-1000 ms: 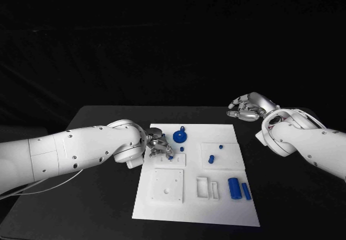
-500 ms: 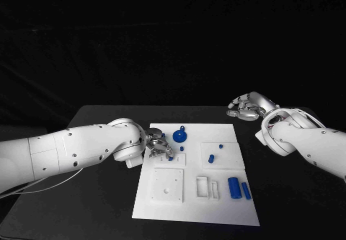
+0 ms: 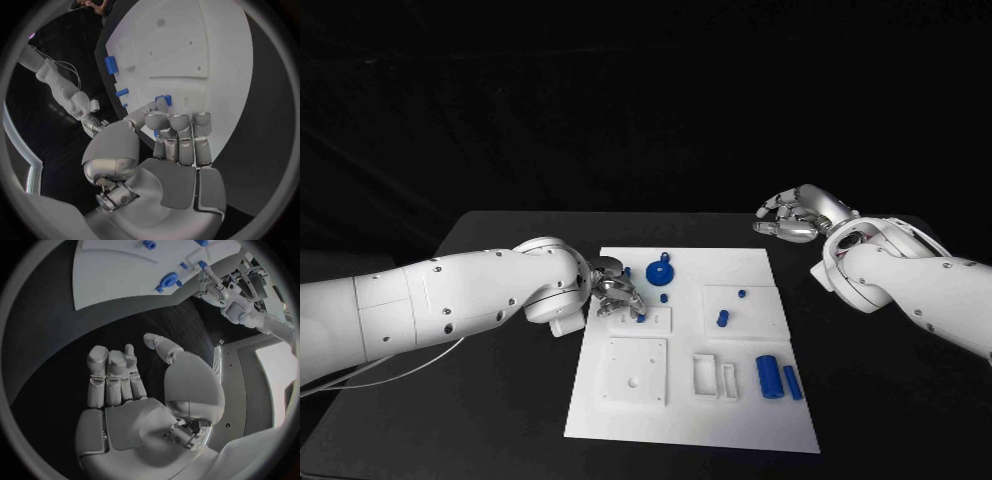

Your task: Assemble the parts on the task board

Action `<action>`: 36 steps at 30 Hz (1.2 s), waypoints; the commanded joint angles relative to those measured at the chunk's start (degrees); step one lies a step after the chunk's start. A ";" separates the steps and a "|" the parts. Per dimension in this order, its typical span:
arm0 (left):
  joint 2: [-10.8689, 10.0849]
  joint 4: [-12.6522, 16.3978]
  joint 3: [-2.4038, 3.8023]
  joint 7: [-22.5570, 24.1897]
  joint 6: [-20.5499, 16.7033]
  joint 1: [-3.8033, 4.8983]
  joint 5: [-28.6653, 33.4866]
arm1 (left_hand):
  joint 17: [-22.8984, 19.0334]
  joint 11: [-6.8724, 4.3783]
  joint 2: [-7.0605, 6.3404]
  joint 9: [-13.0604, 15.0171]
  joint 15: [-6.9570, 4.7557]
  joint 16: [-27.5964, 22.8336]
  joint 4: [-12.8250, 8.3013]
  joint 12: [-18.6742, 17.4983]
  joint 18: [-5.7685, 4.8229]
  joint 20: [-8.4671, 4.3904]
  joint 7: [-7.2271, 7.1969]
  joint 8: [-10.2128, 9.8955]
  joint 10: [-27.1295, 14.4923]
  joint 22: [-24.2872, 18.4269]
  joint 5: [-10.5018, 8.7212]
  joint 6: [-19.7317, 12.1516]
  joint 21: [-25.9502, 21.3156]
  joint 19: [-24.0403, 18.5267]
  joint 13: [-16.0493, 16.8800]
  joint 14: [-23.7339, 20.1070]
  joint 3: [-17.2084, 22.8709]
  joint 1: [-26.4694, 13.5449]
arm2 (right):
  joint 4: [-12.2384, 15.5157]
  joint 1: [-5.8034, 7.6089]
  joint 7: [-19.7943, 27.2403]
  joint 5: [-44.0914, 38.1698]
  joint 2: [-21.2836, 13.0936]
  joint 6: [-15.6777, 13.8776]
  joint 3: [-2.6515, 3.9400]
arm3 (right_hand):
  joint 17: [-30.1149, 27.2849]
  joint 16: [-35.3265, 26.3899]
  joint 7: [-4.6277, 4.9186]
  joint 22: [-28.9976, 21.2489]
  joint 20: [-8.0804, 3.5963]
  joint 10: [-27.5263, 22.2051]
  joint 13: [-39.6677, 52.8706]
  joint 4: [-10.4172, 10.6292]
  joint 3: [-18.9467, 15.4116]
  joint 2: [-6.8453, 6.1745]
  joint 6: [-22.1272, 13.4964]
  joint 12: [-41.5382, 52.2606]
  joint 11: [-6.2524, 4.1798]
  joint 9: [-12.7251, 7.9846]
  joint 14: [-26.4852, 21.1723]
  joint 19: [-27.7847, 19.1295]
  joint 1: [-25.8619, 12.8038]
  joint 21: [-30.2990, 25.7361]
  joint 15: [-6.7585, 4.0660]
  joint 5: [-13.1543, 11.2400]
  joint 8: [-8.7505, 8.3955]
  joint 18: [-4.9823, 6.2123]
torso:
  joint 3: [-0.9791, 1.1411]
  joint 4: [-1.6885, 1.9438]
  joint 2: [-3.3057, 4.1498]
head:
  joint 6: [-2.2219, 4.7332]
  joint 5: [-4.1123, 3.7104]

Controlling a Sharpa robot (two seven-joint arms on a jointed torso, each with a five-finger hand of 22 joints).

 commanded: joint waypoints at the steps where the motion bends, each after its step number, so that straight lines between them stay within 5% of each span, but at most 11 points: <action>1: -0.17 0.15 -0.06 0.19 0.49 -0.03 -0.04 | -0.08 -1.42 -0.06 0.14 -0.04 -0.05 0.37 -0.41 0.72 -7.79 -2.52 -0.29 -2.53 -0.08 -0.40 4.62 0.40 -0.58 0.08 -0.37 0.01 -0.22 | 0.00 -0.01 0.52 -0.13 0.04 0.67 0.02 | -0.05 -0.05 0.55 0.73 -0.21 -0.15 -0.06 0.02 -0.22 0.58 0.27 0.39 0.23 -0.09 -0.25 0.34 -0.05 -0.26 0.28 0.32 -0.11 4.85 | -0.02 0.00 -0.01 | 0.02 0.03; 36: -1.86 1.38 0.03 0.97 0.71 -0.05 0.33 | -0.23 -1.40 -0.85 0.57 -0.12 -0.01 0.80 -0.59 0.73 -7.84 -2.50 -0.73 -2.44 -0.38 -1.56 4.80 0.50 -0.62 0.28 -0.37 -0.13 -0.06 | -0.07 -0.09 0.56 -0.07 -0.02 0.75 0.02 | -0.06 -0.04 0.56 0.73 -0.21 -0.15 -0.09 0.04 -0.24 0.63 0.24 0.41 0.24 -0.13 -0.24 0.35 -0.10 -0.27 0.28 0.31 -0.12 4.85 | 0.02 -0.01 -0.01 | -0.11 0.08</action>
